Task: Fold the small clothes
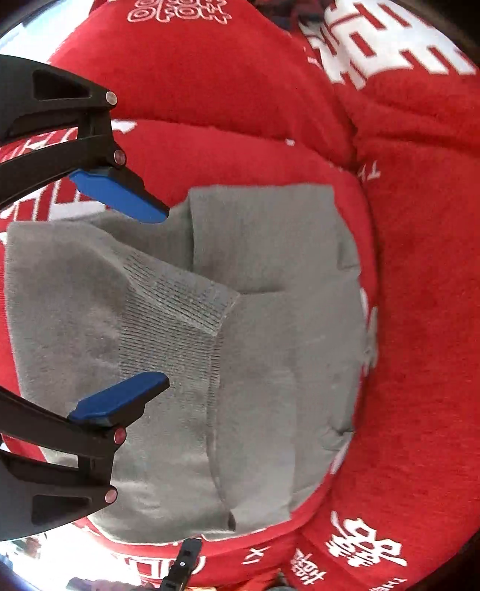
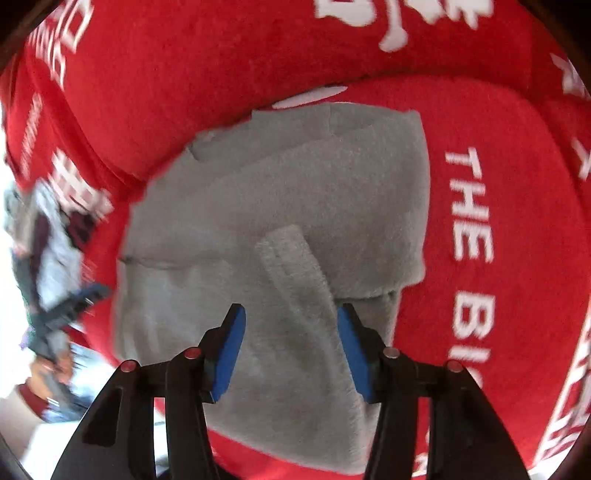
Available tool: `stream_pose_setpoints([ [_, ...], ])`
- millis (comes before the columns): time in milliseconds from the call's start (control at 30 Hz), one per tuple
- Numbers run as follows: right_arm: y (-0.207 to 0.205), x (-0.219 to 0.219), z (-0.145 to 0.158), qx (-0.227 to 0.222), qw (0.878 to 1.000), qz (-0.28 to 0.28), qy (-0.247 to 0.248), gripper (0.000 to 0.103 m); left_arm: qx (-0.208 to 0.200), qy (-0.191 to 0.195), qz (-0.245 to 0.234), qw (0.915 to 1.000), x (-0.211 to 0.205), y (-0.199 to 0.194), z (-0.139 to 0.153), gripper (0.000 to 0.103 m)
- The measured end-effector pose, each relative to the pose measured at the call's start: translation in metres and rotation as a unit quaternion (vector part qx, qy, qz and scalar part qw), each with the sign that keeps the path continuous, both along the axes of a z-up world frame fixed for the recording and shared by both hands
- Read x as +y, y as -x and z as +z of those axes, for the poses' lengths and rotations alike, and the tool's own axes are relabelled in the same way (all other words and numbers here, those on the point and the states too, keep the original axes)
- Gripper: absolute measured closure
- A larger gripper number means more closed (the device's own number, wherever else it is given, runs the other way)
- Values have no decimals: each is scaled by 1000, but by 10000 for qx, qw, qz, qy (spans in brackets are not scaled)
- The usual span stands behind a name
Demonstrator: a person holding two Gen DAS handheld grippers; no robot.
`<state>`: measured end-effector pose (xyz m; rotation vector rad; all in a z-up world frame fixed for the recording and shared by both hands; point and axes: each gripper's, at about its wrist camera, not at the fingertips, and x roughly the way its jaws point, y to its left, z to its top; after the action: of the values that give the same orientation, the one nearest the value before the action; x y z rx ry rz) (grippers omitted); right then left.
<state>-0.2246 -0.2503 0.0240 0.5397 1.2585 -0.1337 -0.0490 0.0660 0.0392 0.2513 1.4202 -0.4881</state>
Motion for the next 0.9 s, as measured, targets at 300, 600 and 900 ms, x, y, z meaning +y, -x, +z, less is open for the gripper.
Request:
stream_pose_setpoints([
  [300,-15,10,-26,362,9973,93,629,50,397,30,-442,9982,-3,-5,-36,60],
  [600,-5,43,25,76,9886,299,1475,97,184,691,-661,9952,12,3,20,96],
  [900,-54,23,99,-698,9778,298,1952,97,-705,1208,-538,9887,-7,-54,92,96],
])
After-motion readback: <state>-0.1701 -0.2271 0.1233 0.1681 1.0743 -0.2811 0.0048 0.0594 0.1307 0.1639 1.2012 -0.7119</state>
